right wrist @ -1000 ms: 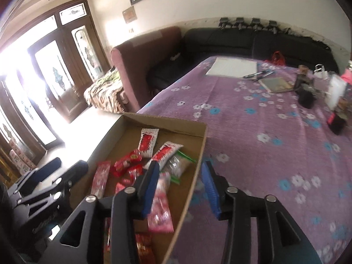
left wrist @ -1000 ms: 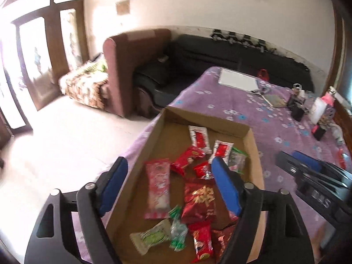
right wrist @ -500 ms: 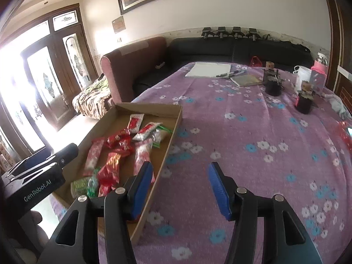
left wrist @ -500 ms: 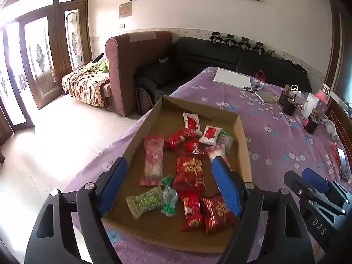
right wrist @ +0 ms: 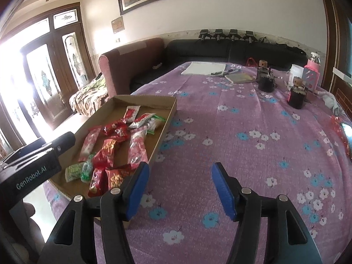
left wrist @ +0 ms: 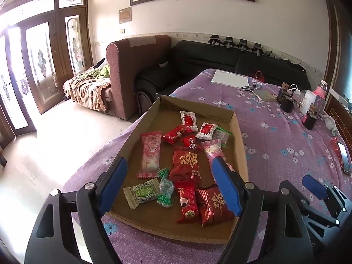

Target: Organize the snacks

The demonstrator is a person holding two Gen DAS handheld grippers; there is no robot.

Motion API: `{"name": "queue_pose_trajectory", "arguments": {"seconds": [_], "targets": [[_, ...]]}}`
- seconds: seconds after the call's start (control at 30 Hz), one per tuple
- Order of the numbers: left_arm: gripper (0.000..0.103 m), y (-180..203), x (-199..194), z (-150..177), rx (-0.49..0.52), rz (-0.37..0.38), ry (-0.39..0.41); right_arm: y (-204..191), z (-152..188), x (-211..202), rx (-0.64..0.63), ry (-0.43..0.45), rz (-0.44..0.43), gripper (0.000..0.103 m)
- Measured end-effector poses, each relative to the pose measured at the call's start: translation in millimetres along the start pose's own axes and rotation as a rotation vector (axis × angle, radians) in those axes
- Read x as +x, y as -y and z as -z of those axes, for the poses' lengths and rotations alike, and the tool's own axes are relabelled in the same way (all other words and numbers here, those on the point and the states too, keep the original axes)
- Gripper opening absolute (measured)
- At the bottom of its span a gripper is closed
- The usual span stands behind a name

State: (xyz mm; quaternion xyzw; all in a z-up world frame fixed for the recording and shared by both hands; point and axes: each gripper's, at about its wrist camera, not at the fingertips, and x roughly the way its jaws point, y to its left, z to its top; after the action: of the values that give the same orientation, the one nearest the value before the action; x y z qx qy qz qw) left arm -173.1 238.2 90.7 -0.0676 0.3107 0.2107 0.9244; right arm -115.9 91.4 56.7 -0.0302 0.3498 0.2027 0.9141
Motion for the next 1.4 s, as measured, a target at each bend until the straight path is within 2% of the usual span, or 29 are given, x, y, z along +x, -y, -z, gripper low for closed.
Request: {"name": "queue_pose_trajectory", "arguments": {"seconds": [0.2, 0.4, 0.5, 0.6, 0.63, 0.73, 0.8, 0.9, 1.03, 1.13, 1.3, 1.4], "targets": [[0.080, 0.4, 2.3, 1.8, -0.012, -0.018, 0.008, 4.2, 4.4, 5.8, 0.000, -0.015, 0.003, 0.062], [0.080, 2.6, -5.0, 4.8, -0.010, -0.069, 0.066, 2.8, 11.8, 12.6, -0.012, -0.034, 0.022, 0.063], [0.080, 0.6, -13.0, 4.7, -0.023, -0.083, 0.119, -0.8, 13.8, 11.1, -0.035, -0.021, 0.034, 0.063], [0.081, -2.8, -28.0, 4.6, -0.046, -0.102, 0.206, -6.2, 14.7, 6.7, -0.070, 0.002, 0.054, 0.064], [0.087, -4.7, -33.4, 4.6, -0.057, -0.104, 0.236, -8.3, 14.8, 4.8, -0.081, 0.011, 0.059, 0.064], [0.094, -14.0, -52.2, 5.1, -0.112, -0.063, 0.328, -13.2, 15.7, -1.2, -0.108, 0.034, 0.057, 0.066], [0.103, -22.6, -60.2, 6.2, -0.163, -0.014, 0.362, -15.5, 16.4, -5.0, -0.121, 0.048, 0.054, 0.067], [0.103, -34.2, -66.4, 8.0, -0.220, 0.022, 0.395, -17.1, 16.3, -10.4, -0.134, 0.065, 0.055, 0.067], [0.103, -32.6, -61.9, 7.0, -0.202, -0.059, 0.368, -17.0, 16.1, -16.4, -0.145, 0.082, 0.051, 0.067], [0.103, -34.9, -54.1, 6.6, -0.197, -0.045, 0.334, -18.0, 17.0, -19.9, -0.153, 0.090, 0.051, 0.068], [0.103, -35.4, -41.4, 5.8, -0.192, -0.079, 0.231, -21.6, 19.3, -23.0, -0.175, 0.101, 0.063, 0.069], [0.103, -32.7, -34.7, 7.1, -0.177, -0.102, 0.191, -22.8, 20.4, -23.0, -0.185, 0.102, 0.068, 0.073]]}}
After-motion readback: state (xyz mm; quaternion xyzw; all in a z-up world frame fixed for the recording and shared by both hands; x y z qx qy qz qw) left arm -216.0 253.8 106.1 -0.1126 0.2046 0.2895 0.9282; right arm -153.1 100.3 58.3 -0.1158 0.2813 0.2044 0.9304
